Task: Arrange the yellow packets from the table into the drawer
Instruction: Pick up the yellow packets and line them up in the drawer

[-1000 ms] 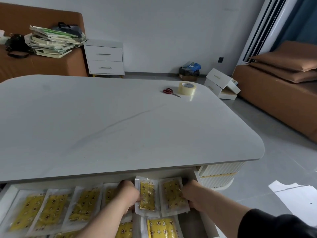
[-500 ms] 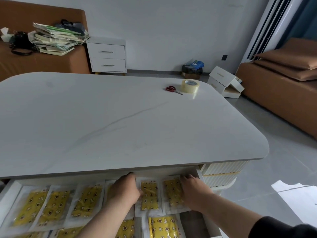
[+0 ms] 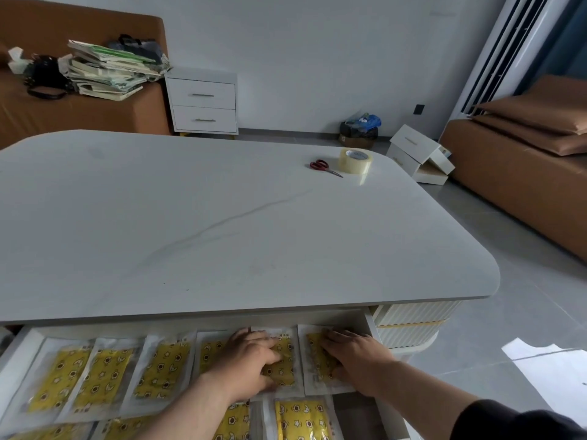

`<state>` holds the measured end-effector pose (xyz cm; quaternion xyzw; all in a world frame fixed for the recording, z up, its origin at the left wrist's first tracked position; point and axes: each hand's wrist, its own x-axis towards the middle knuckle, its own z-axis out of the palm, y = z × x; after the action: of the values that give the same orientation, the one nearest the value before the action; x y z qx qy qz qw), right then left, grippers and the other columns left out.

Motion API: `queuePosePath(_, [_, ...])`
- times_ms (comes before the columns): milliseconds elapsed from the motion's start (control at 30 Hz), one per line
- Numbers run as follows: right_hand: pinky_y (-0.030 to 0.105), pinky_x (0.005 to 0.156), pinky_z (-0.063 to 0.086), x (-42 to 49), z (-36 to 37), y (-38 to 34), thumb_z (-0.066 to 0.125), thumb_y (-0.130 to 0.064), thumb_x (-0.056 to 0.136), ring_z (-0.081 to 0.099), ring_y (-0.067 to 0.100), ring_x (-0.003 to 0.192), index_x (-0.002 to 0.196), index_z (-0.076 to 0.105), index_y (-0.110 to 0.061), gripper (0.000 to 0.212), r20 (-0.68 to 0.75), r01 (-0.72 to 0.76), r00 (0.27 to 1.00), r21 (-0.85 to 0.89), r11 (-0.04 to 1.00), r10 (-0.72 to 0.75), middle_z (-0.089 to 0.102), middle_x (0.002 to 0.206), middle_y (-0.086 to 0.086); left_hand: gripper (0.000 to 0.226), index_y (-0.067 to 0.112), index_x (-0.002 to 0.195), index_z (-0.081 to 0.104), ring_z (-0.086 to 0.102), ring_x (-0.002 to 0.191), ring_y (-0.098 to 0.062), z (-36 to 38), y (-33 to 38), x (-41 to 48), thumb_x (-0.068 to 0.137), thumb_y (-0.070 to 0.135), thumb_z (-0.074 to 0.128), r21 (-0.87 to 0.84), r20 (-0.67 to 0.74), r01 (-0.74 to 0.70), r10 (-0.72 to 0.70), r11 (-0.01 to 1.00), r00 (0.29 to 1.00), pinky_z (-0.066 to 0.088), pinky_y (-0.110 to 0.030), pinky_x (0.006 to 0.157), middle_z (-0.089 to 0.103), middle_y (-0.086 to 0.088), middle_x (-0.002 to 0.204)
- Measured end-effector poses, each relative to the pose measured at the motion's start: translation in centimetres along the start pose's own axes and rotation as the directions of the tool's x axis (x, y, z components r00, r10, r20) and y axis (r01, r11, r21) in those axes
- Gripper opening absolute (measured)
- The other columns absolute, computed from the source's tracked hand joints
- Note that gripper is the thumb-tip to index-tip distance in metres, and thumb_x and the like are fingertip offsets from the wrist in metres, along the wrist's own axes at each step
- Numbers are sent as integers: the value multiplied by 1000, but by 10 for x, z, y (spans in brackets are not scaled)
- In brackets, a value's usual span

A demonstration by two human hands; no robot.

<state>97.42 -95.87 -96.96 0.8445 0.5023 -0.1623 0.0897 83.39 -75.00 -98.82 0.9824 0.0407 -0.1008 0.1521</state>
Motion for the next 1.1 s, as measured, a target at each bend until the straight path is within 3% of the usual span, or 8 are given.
queuePosePath(433, [40,120,18,4,8,0,42,-32,102,13,23,151,154,21,-31,56,-2,-23,1000,3,1000,23,12,164,-6,56,36,142,44,16,147,-15,3,-1,4,90,48,58,60,9,-12,11,998,1000,4,-39,118,22,14,159])
queuePosePath(700, [37,122,8,1,5,-2,38,-36,100,12,20,151,152,30,-32,53,-81,-26,996,59,998,31,18,163,-5,51,36,141,46,17,146,-12,0,0,2,91,40,60,29,-30,-13,13,999,999,7,-37,118,21,15,159])
queuePosePath(1100, [41,121,10,4,5,-5,41,-46,99,12,22,151,150,33,-35,53,-15,-30,999,19,999,30,21,162,-4,52,35,139,48,19,146,-17,-4,0,-1,90,40,62,42,1,11,-11,999,1000,8,-40,118,26,13,158])
